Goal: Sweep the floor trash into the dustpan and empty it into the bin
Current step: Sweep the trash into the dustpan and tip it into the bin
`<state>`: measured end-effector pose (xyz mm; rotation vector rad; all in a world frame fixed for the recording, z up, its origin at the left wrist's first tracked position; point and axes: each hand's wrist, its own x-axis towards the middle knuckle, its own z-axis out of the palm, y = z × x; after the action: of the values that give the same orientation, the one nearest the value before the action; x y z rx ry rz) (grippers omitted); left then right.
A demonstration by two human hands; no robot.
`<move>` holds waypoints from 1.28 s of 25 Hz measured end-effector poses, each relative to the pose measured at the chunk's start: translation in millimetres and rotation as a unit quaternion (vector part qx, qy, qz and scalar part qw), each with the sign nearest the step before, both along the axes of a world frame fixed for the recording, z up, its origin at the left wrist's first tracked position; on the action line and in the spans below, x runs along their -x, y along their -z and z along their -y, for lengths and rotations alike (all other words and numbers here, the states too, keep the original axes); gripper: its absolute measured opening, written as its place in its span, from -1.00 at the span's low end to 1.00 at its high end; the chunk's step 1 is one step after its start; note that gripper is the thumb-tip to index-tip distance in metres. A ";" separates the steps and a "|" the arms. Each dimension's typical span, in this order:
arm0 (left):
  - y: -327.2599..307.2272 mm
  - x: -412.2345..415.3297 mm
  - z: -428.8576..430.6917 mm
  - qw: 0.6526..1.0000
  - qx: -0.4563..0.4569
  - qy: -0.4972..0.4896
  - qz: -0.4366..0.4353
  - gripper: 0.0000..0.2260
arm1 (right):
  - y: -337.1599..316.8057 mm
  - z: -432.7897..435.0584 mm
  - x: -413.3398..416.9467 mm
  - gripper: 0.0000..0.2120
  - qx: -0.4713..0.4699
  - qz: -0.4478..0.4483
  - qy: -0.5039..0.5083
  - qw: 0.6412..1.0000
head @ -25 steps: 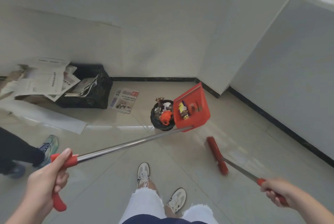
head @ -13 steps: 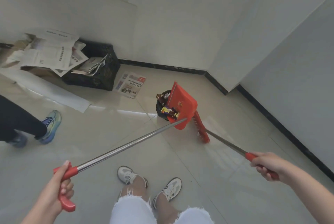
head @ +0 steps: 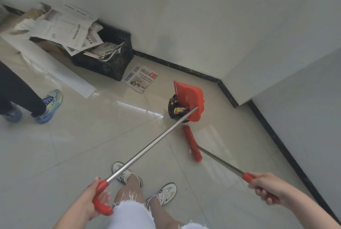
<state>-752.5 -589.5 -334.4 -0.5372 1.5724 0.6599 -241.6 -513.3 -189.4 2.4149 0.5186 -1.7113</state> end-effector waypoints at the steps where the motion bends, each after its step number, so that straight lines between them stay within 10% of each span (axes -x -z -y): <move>1: 0.6 -3.8 -1.6 1.000 -0.005 -0.004 -0.008 -0.71 | 2.0 2.6 3.9 -0.57 0.010 0.000 -0.009 1.000; 32: -17.0 -57.0 -18.9 0.966 0.025 -0.143 0.216 -0.63 | 8.3 31.3 -9.7 -0.52 0.008 -0.040 0.015 0.999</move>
<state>-695.5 -570.6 -317.4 -0.8924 1.1126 0.6666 -231.9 -544.6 -197.7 2.3640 0.4779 -1.8234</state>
